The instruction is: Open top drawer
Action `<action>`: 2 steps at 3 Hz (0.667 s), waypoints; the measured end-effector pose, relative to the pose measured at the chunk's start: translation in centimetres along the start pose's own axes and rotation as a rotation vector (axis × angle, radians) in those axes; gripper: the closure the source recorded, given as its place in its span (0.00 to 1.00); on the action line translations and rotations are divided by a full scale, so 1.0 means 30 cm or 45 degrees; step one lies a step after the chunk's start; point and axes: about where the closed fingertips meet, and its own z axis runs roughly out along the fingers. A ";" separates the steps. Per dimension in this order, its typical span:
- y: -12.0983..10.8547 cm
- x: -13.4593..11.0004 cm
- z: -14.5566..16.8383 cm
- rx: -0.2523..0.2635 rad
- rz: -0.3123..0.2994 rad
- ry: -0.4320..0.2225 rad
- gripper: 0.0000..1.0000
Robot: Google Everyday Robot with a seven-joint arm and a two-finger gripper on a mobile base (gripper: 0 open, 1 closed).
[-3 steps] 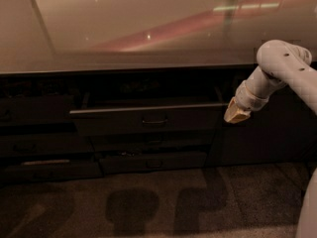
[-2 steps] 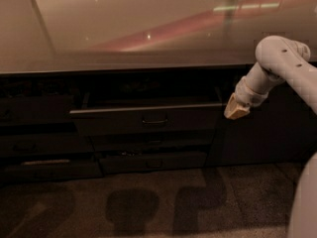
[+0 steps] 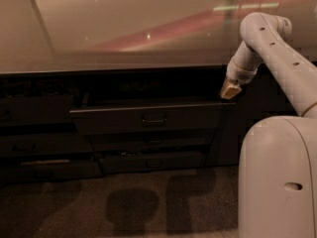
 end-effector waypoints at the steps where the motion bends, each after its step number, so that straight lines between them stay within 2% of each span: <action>1: 0.000 0.000 0.000 0.000 0.000 0.000 1.00; 2: -0.006 -0.002 0.008 0.057 -0.011 0.003 1.00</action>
Offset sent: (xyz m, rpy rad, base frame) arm -0.0060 0.0039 -0.0008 -0.0313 -0.1347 -0.0048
